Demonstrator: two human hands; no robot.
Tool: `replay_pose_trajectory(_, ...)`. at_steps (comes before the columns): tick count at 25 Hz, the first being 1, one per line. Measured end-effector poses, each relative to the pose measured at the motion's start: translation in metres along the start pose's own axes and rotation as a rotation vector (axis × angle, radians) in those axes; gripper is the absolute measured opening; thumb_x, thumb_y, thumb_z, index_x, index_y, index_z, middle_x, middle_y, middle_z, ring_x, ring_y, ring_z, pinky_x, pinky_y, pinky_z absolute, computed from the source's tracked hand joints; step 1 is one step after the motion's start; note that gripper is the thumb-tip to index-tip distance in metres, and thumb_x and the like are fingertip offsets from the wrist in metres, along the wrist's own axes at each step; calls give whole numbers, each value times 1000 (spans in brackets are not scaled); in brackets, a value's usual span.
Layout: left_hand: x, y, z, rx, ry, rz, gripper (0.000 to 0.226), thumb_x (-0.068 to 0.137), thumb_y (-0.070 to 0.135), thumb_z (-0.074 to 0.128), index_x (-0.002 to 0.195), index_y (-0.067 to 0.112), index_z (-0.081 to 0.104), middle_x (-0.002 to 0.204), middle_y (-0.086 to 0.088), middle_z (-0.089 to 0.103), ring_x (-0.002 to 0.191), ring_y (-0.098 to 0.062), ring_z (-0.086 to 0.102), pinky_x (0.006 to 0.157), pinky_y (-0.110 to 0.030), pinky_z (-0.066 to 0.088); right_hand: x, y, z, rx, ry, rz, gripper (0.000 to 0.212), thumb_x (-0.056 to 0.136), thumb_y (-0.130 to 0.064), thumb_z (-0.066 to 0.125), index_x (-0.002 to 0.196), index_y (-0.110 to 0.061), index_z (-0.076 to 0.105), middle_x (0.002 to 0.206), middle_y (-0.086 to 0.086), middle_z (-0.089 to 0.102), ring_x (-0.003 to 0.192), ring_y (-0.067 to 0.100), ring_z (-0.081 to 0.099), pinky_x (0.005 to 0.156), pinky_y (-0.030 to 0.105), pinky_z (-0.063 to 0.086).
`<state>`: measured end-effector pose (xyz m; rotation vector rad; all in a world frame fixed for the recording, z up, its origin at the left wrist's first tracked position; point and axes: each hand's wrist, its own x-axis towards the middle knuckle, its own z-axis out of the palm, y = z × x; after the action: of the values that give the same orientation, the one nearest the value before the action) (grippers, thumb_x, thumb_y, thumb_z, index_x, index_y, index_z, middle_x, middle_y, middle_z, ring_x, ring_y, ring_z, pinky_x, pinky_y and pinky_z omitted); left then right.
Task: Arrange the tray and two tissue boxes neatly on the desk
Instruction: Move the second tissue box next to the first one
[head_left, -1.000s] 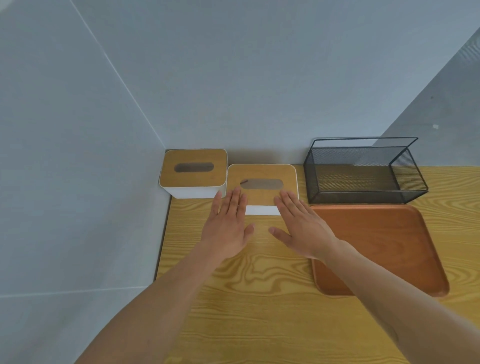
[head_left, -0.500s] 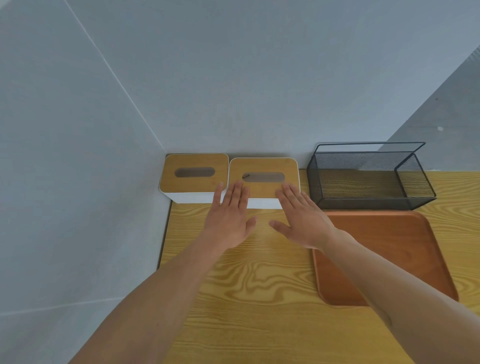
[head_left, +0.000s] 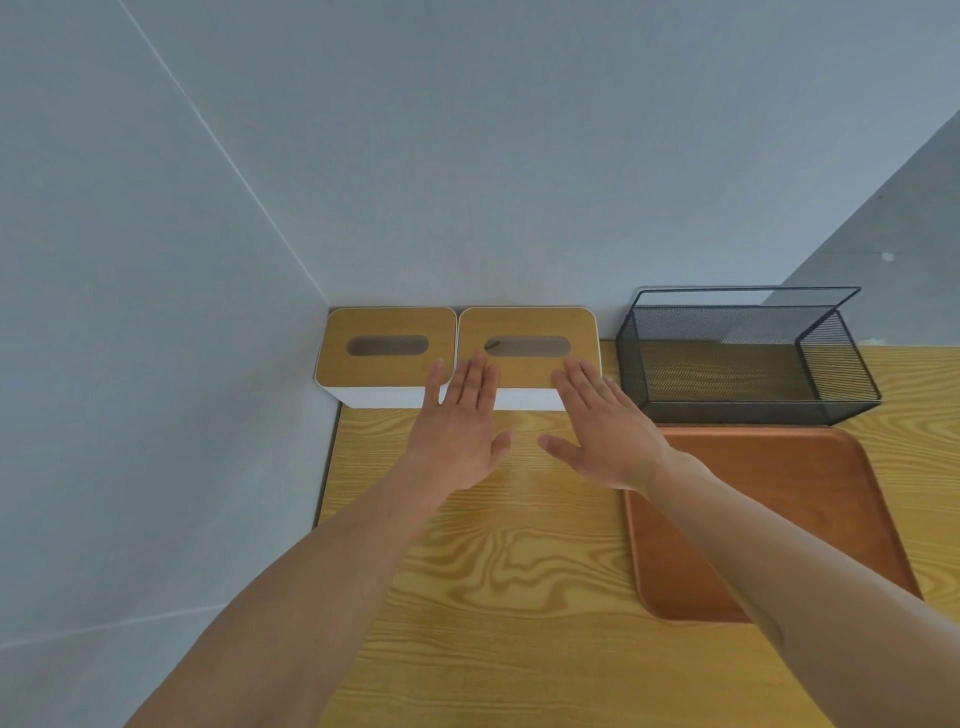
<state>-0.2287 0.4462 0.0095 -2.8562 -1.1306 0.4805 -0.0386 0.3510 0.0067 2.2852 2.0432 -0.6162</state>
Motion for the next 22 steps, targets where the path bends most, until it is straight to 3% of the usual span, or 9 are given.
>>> replay_pose_trajectory(8,4,-6,10,-74,4,18,87,98,64,21,154,10,-19,164,-8,-22,151,-21,-17,118,-57,-15,-3,0,0,14,25,-4,89,96,-63,39,158,-15,-5,166,7,-15,151,21,-20,124,41,-3)
replay_pose_trajectory(11,3,-18,16,-133,127,-10,83,98,62,25,157,18,-11,167,-4,-12,152,-22,-13,119,-58,-9,-6,1,1,-93,177,-35,79,98,-54,42,158,-16,6,167,10,-2,153,27,-12,124,44,0)
replay_pose_trajectory(14,1,-29,24,-67,141,-6,77,97,61,20,159,22,-5,168,-1,-3,153,-23,-11,118,-61,-7,-2,-3,6,-199,179,-61,72,100,-50,40,157,-16,14,167,15,4,153,29,-5,124,45,-4)
replay_pose_trajectory(22,2,-26,32,-113,141,-7,78,97,61,22,158,23,-7,167,2,-10,152,-21,-14,117,-62,-8,1,3,16,-207,184,-18,71,101,-45,40,159,-21,6,167,12,3,154,25,-1,124,42,-3)
